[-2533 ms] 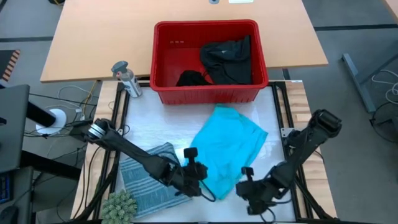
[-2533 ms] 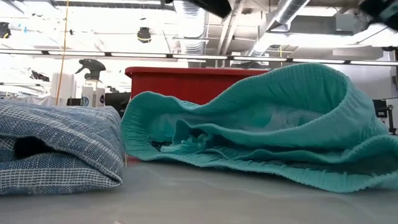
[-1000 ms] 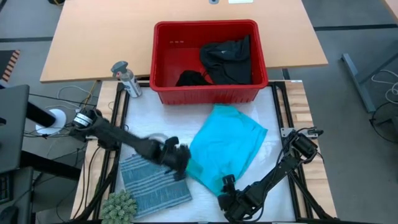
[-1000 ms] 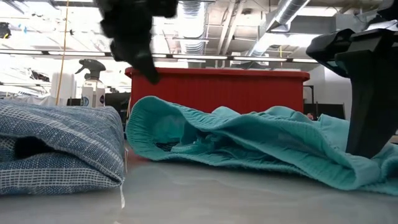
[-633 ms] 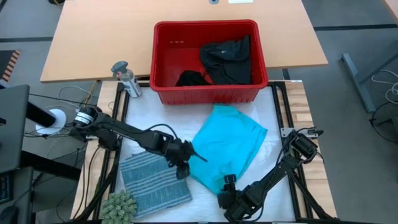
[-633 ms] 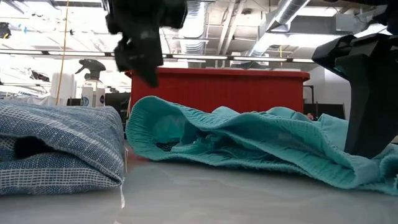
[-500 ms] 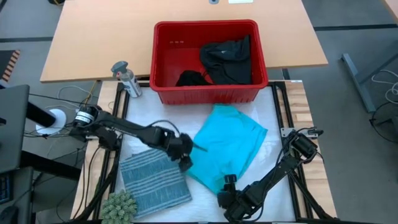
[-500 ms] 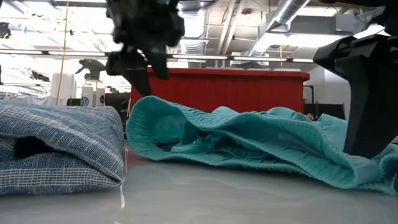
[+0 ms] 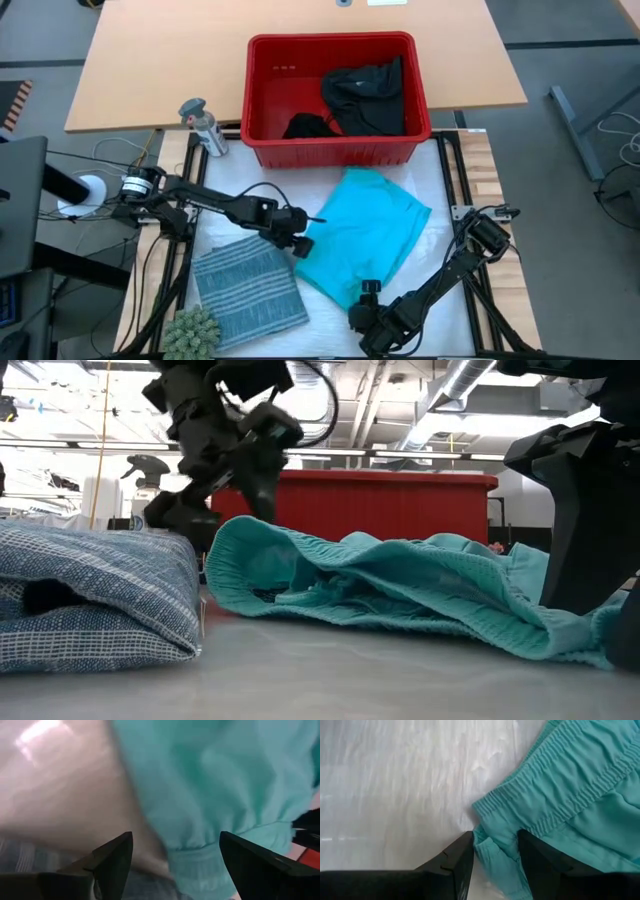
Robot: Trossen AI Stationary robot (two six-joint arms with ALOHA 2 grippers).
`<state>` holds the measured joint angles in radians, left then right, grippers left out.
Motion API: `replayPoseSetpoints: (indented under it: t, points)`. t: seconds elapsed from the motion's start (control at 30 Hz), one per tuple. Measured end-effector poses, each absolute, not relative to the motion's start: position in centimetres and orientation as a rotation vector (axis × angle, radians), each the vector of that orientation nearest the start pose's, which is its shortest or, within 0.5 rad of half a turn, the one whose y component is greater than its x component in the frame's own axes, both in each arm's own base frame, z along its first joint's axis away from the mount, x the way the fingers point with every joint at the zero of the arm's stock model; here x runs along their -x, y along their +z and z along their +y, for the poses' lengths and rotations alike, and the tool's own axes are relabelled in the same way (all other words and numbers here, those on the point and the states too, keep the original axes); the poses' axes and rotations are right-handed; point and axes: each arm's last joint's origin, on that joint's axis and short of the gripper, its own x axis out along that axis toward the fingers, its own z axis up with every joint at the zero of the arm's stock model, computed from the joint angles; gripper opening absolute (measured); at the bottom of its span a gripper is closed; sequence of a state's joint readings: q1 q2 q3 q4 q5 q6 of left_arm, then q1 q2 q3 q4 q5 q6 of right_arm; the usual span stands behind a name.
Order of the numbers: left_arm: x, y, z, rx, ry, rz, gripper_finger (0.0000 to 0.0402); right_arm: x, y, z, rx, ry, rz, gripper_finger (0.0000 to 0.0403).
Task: Fold Laundry from Bin
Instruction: Fold the light blue shorts from the red organizer bin
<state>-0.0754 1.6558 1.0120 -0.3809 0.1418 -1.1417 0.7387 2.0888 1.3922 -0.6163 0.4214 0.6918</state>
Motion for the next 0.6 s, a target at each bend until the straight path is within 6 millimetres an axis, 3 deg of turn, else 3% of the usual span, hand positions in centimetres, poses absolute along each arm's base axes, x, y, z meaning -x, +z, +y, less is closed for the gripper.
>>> replayPoseSetpoints:
  t: [0.23, 0.6]
  points:
    - [-32.2, 17.2, -3.7, 1.169, 0.390, 0.967, 0.0286, -30.5, 13.1, 26.1, 0.104, -0.118, 1.101, 0.0182]
    - [-34.1, 13.8, -4.6, 1.258, 0.310, 0.984, 0.0283, -30.6, 13.1, 26.2, 0.074, -0.125, 1.089, 0.0182]
